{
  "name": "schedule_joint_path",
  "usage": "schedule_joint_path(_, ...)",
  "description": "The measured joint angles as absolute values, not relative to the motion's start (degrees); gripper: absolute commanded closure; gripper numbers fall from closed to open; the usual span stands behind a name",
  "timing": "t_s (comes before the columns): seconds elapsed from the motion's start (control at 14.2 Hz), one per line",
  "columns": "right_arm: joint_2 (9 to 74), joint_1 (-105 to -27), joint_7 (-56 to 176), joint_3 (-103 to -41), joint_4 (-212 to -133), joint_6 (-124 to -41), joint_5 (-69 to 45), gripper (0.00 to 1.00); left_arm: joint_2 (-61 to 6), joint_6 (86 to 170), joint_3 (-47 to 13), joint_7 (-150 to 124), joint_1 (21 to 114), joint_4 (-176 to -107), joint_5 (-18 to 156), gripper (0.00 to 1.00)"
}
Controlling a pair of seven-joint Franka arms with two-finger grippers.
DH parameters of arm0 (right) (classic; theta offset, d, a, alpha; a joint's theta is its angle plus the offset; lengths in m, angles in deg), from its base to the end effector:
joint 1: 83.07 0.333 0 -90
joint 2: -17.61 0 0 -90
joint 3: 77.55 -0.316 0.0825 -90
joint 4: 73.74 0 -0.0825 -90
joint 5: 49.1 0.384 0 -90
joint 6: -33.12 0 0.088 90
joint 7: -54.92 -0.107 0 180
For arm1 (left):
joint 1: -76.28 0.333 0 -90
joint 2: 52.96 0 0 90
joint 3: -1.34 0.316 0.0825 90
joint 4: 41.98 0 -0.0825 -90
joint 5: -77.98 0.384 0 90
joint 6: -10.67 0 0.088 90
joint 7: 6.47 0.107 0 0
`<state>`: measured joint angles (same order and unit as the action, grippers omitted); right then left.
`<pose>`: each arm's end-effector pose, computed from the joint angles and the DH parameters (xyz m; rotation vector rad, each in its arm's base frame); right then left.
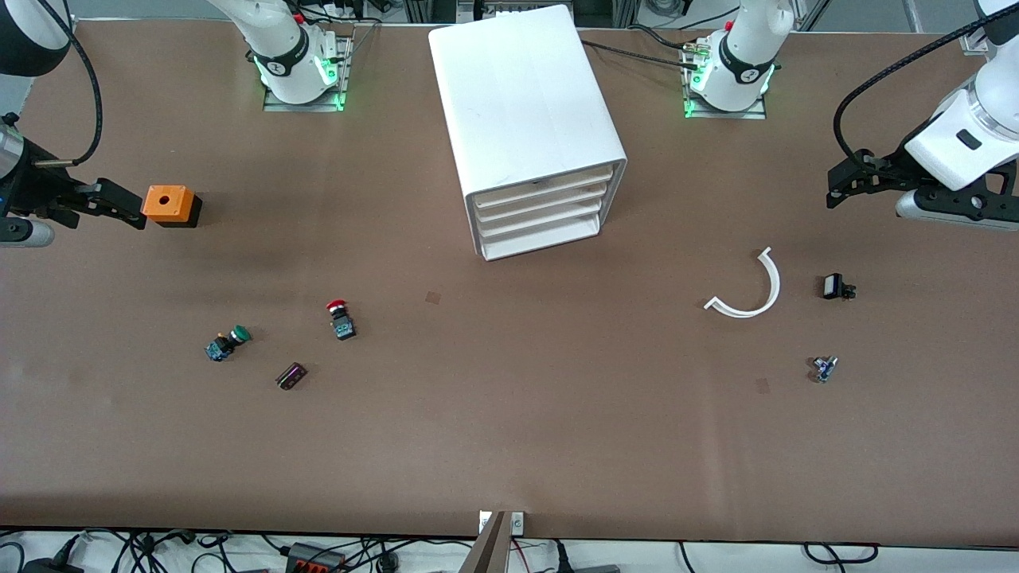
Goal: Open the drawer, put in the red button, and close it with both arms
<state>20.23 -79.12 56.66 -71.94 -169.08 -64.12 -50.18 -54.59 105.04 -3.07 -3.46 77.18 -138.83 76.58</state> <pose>0.5749 -0.0174 0.5655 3.1187 0.0062 -0.0203 0.5486 -0.0366 0.5901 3.1145 -0.1741 -0.0234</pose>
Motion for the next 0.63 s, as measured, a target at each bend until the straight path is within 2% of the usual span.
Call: schedule_joint_path(0.63, 20.53, -79.09, 56.64, -72.00, -169.22, -63.67, -50.18, 0.00, -54.59, 104.30, -3.08, -3.46, 77.18, -138.82, 76.58, 0.00)
